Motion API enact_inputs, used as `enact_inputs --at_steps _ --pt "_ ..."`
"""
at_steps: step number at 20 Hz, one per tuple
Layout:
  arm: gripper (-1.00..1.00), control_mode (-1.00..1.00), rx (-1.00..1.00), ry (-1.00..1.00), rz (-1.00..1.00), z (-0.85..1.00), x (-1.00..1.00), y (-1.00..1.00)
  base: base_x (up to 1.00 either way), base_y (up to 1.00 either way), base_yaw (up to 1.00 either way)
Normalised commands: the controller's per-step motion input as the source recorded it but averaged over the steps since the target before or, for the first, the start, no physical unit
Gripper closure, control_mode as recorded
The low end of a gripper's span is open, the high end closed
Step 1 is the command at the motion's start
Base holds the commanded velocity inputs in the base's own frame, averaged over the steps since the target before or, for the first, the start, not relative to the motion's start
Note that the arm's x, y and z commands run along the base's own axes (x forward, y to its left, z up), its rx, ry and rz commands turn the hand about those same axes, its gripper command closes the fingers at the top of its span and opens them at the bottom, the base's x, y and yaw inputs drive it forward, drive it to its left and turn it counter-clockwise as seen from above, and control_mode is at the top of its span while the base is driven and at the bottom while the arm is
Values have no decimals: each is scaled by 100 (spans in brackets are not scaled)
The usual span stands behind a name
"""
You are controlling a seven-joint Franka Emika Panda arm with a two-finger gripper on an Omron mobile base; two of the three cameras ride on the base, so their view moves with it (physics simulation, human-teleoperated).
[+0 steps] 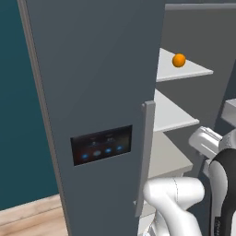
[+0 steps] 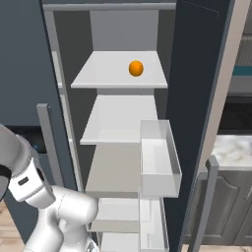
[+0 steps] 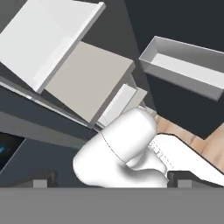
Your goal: Pick the orange and pear from the fridge and place them inside the tupperware on the counter.
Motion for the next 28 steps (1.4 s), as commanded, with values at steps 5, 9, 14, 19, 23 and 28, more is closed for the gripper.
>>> enact_inputs --at_steps 5,9,14,19,23,28 --pt "-100 -100 2 -29 0 66 0 -21 0 0 0" --pt "-100 -100 0 -23 0 91 0 -7 0 0 0" --pt "-100 -100 -8 -4 0 86 8 0 0 0 0" --pt "-100 -100 -10 0 0 72 20 -3 0 0 0" --pt "-100 -100 -9 0 3 46 13 -26 0 0 0" --pt "-100 -100 -1 0 19 10 36 -32 0 0 0"
